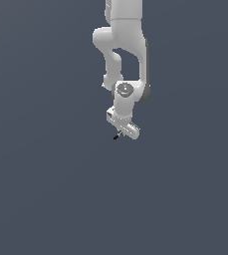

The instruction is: Pick up the object and move it to a goal position.

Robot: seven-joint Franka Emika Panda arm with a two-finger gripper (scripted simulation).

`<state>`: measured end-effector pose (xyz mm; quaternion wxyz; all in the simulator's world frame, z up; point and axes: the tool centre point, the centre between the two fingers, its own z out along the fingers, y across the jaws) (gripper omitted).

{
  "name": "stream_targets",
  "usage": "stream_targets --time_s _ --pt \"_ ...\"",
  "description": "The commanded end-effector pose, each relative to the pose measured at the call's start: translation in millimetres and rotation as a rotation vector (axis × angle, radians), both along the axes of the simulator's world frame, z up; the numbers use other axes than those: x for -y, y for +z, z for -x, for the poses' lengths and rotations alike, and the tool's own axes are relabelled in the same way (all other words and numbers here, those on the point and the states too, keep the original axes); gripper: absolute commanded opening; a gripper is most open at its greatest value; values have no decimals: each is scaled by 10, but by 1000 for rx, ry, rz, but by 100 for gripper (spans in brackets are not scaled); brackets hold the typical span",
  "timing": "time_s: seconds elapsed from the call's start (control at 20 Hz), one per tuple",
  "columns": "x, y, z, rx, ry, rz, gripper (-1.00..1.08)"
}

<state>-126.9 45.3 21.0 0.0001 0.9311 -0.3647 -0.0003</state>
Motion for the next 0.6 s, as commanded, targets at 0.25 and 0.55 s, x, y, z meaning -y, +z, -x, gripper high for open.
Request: stream_targets --time_s 0.25,0.55 --pt "51 46 198 0 0 0 -100" --pt "54 49 202 0 0 0 -100"
